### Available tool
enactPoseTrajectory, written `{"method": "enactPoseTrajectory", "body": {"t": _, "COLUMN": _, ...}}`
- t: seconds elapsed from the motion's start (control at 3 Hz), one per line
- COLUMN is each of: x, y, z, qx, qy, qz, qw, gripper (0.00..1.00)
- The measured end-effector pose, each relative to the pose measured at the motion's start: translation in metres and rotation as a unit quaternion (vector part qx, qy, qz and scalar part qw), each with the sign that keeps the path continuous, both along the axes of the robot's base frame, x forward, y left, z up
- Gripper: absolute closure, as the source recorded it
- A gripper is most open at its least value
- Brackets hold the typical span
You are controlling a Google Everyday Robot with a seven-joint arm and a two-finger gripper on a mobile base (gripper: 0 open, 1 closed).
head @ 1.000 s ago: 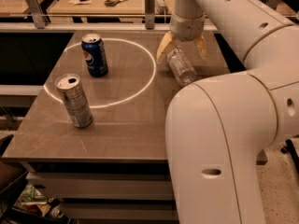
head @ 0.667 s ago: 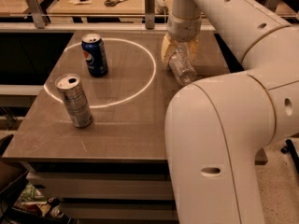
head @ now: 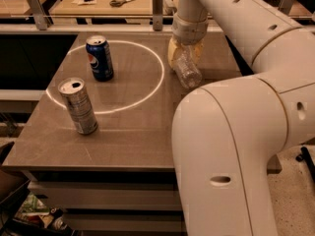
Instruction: Place water bottle upright
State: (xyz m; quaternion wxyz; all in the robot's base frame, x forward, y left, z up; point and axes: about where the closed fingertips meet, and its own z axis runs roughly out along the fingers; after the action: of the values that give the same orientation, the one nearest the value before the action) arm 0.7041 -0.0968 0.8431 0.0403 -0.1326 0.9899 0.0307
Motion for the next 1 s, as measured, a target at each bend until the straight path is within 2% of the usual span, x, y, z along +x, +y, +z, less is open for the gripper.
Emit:
{"method": "enactPoseTrajectory", "body": {"t": 0.33, "x": 0.0031, "y": 0.0015, "z": 0.0001, "qx": 0.002, "qy": -0.004, "qz": 0.000, "qw": 1.0000, "gripper": 1.00}}
{"method": "enactPoseTrajectory", "body": {"t": 1.0, "x": 0.0076, "y": 0.0038, "z": -0.0002, "qx": 0.002, "qy": -0.011, "qz": 0.001, "qw": 0.9999, "gripper": 1.00}}
